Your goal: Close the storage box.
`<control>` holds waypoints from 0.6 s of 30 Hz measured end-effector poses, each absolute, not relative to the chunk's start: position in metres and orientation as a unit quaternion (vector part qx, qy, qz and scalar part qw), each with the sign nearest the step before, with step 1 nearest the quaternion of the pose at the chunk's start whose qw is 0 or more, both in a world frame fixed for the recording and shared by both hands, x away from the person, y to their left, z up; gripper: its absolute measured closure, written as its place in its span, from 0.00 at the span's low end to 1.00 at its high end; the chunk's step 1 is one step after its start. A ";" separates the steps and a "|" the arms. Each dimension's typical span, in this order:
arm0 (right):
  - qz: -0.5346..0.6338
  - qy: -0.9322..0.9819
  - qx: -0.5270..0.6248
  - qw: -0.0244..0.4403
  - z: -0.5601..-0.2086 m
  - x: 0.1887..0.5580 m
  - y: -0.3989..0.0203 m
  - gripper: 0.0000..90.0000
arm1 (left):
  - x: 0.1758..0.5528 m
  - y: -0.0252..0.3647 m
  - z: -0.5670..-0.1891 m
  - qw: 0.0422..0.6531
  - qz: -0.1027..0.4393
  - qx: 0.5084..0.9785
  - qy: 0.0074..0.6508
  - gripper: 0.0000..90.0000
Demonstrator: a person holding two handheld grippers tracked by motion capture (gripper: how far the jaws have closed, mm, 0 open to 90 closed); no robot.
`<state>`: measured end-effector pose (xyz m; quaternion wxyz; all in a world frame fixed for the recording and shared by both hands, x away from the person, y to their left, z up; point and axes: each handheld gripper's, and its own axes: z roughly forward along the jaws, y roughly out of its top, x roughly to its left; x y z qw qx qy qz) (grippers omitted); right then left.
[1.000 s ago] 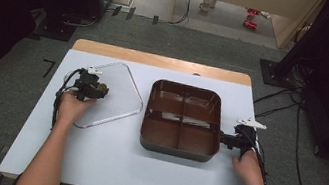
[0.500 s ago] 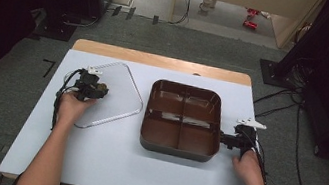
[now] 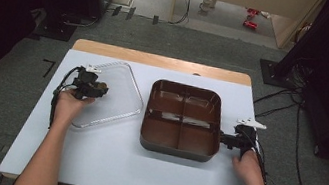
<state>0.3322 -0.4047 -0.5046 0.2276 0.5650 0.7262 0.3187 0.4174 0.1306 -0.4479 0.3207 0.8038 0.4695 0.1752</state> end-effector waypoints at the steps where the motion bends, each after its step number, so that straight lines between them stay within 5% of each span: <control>1: 0.319 0.726 0.565 0.228 -0.505 0.332 -0.405 0.10 | 0.417 0.131 -0.448 0.321 0.175 0.804 0.469 0.65; 18: 0.319 0.726 0.565 0.227 -0.505 0.332 -0.405 0.10 | 0.396 0.111 -0.395 0.374 0.176 0.810 0.416 0.65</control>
